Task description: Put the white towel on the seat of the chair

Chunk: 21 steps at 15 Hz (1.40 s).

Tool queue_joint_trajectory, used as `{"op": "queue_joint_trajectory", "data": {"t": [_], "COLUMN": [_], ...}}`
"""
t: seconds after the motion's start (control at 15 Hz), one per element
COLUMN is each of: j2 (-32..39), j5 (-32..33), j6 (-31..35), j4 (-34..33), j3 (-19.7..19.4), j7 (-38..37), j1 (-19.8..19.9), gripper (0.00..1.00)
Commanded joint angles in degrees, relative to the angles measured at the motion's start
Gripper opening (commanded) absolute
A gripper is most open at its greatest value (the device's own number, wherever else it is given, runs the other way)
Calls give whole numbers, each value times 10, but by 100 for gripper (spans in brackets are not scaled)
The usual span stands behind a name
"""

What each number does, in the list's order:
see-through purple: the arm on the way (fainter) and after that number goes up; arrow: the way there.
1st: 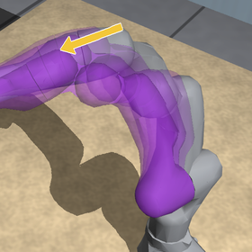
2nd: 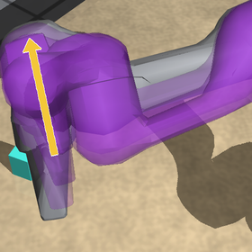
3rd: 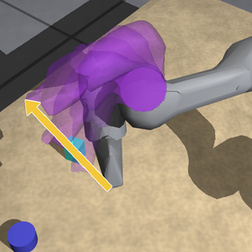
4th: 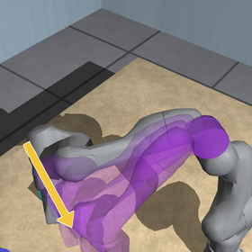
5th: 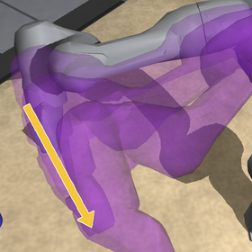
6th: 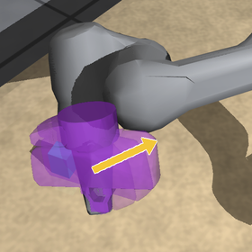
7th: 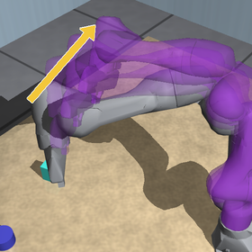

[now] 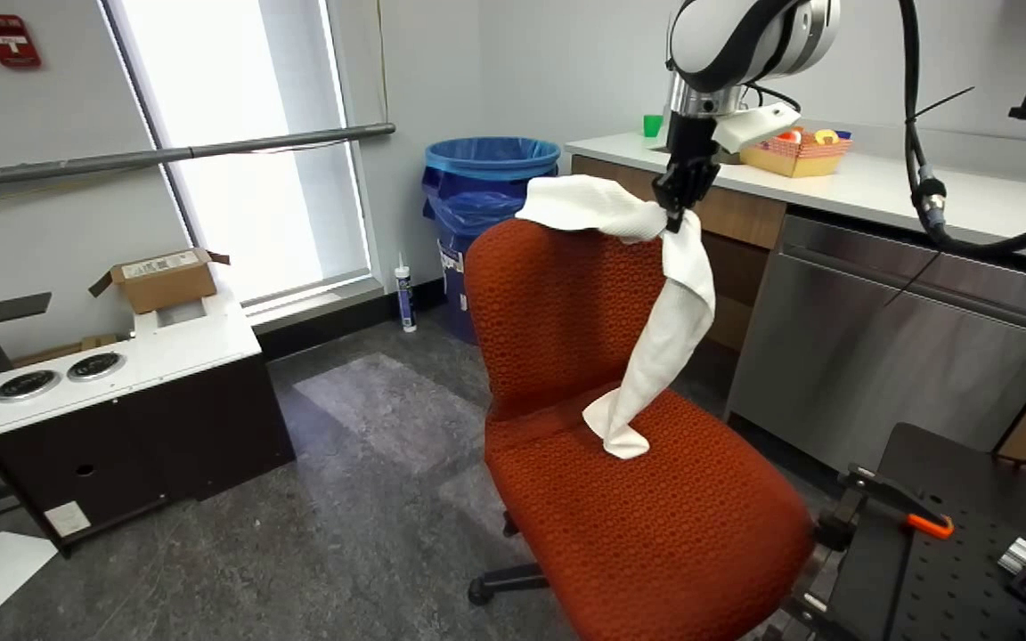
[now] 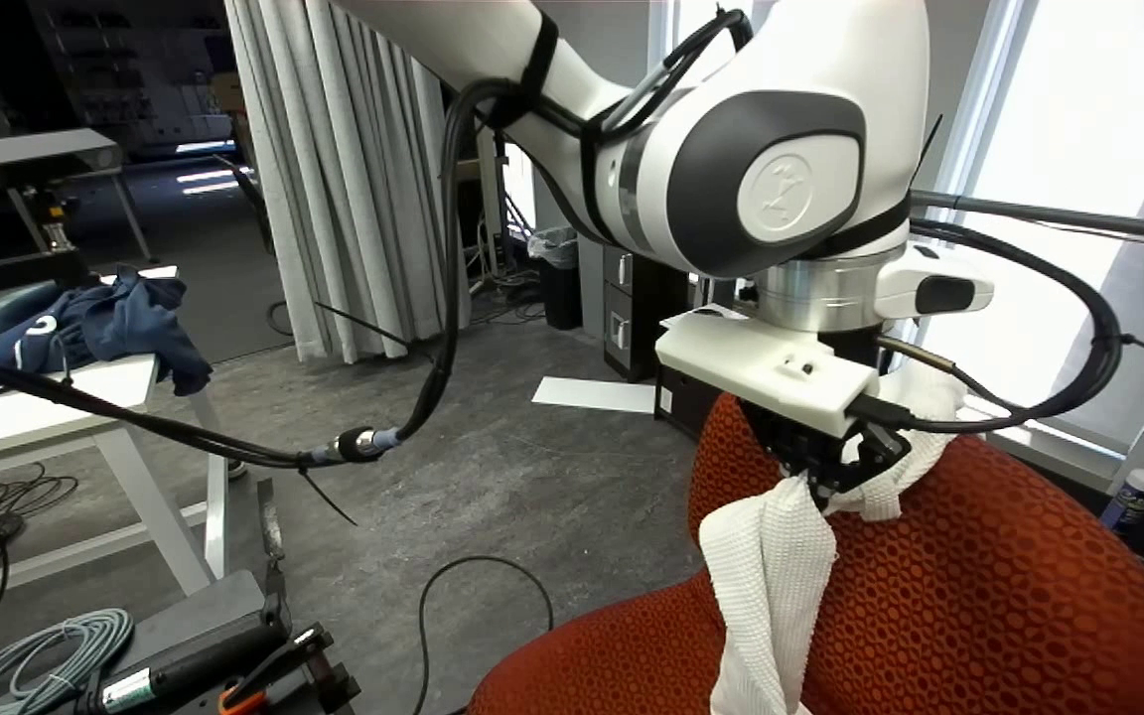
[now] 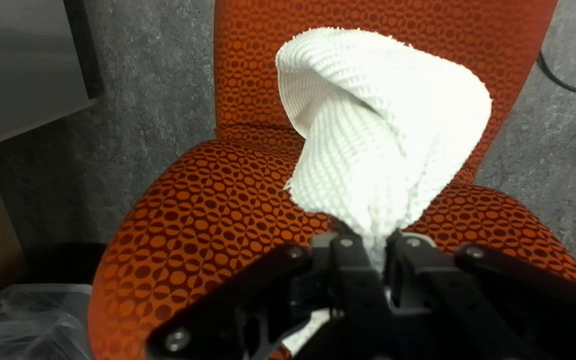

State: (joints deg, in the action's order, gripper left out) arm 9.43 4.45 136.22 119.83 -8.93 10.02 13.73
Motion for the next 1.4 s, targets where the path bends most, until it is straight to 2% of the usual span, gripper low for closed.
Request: {"op": "queue_joint_trajectory", "data": {"t": [0.0,0.07,0.13,1.07,1.33], "j2": [-25,-26,-3,-8,33], "j5": [-5,-4,-1,-1,-14], "j6": [29,37,12,21,44], "j4": [35,38,10,20,32], "j3": [1,2,-2,-1,3], "j7": [13,12,1,1,1], "j1": [-10,-11,-11,-14,-13], "gripper": [0,0,1,0,0]}}
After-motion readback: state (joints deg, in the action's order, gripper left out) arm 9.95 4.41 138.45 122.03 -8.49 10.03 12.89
